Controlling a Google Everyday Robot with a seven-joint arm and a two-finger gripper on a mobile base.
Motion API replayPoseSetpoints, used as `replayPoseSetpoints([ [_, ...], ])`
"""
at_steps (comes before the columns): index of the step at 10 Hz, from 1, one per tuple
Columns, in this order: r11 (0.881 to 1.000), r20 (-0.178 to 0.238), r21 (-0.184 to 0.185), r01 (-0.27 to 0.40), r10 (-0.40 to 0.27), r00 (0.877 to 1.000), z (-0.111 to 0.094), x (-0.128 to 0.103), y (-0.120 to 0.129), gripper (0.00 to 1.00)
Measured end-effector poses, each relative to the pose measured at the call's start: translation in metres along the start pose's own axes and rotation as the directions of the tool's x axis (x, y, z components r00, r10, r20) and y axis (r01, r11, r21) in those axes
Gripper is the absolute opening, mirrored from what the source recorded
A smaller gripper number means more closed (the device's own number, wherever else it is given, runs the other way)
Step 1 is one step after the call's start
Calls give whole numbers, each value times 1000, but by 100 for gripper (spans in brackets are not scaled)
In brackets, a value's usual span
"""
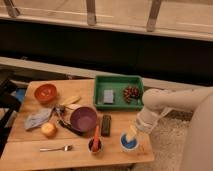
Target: Stack cups into tray
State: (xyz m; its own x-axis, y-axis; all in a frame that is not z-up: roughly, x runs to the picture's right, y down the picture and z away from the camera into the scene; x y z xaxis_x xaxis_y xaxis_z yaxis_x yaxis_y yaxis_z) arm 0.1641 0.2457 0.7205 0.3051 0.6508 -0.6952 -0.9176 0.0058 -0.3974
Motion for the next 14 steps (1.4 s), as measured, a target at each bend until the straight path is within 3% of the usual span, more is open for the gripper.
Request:
replayPoseSetpoints([
  [5, 1000, -24, -21, 17, -18, 1000, 9, 0, 8, 2],
  [10, 998, -9, -27, 51, -51, 999, 3, -11, 19, 0],
  [13, 997, 36, -17, 80, -80, 996, -18, -25, 26, 0],
  [14, 996, 67, 1, 92, -92, 994, -35, -34, 26, 0],
])
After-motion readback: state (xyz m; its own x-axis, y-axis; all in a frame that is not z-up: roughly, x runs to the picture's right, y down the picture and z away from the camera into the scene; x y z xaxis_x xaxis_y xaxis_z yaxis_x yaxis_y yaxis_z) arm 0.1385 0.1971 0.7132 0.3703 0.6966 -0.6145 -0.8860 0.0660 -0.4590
